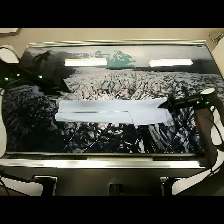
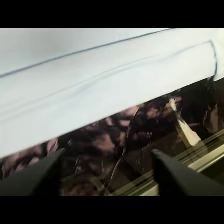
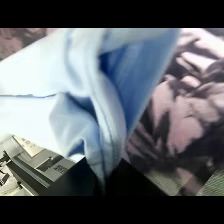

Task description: Fold the clothes and pants, and hang the long-sleeved shirts on hangers.

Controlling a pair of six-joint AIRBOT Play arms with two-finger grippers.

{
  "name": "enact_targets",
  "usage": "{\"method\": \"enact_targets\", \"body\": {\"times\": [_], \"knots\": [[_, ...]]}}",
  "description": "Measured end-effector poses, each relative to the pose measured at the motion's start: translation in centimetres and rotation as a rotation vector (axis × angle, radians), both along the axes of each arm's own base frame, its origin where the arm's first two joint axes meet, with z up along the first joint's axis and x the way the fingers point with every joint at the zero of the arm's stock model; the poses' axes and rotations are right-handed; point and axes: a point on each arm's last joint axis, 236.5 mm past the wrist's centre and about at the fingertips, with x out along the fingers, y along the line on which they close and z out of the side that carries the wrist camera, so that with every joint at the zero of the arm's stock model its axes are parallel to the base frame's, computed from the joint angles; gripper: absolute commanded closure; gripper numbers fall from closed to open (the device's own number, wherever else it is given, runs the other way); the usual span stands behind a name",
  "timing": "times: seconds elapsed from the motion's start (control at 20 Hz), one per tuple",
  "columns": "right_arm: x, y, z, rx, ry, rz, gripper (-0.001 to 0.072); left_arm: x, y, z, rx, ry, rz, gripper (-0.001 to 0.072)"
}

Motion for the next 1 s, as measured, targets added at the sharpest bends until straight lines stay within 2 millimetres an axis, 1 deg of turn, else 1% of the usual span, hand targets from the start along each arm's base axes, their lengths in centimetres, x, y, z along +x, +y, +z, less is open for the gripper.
{"method": "enact_targets", "body": {"times": [0.05,0.1,0.15,0.2,0.3,0.4,0.5,0.6,0.75,0.8,0.9,1.0], "knots": [[0.1,0.4,1.3,-0.002,-0.017,0.001,0.0669,0.4,-1.7,-0.1,-0.005,-0.032,-0.018,0.0598],[0.1,0.9,2.5,-0.005,-0.031,0.002,0.0669,0.8,-3.4,-0.2,-0.011,-0.061,-0.034,0.0633],[0.1,1.5,3.6,-0.01,-0.046,0.005,0.0669,1.3,-5.2,-0.4,-0.019,-0.091,-0.048,0.0685],[0.0,2.2,5.0,-0.015,-0.062,0.009,0.0669,1.7,-7.3,-0.9,-0.027,-0.119,-0.065,0.0685],[-0.3,3.8,7.6,-0.024,-0.096,0.02,0.0669,1.7,-11.4,-2.5,-0.039,-0.139,-0.111,0.0686],[-0.7,5.3,10.2,-0.033,-0.128,0.024,0.0669,0.9,-15.0,-4.9,-0.042,-0.115,-0.148,0.0686],[-1.4,6.7,12.9,-0.04,-0.167,0.031,0.0669,-0.1,-18.0,-7.8,-0.037,-0.068,-0.161,0.0686],[-2.4,8.0,15.6,-0.045,-0.206,0.035,0.0669,-1.2,-20.4,-10.8,-0.026,-0.013,-0.169,0.0686],[-4.0,9.7,19.2,-0.048,-0.264,0.04,0.0669,-3.1,-23.0,-14.7,-0.003,0.075,-0.154,0.0686],[-4.5,10.1,20.2,-0.049,-0.282,0.043,0.0669,-3.7,-23.9,-15.6,-0.001,0.095,-0.144,0.0686],[-5.5,10.8,22.2,-0.049,-0.318,0.037,0.0669,-4.7,-26.0,-16.8,-0.021,0.129,-0.119,0.0687],[-6.2,11.1,23.6,-0.048,-0.342,0.024,0.0668,-5.7,-29.4,-16.8,-0.098,0.148,-0.091,0.0687]]}}
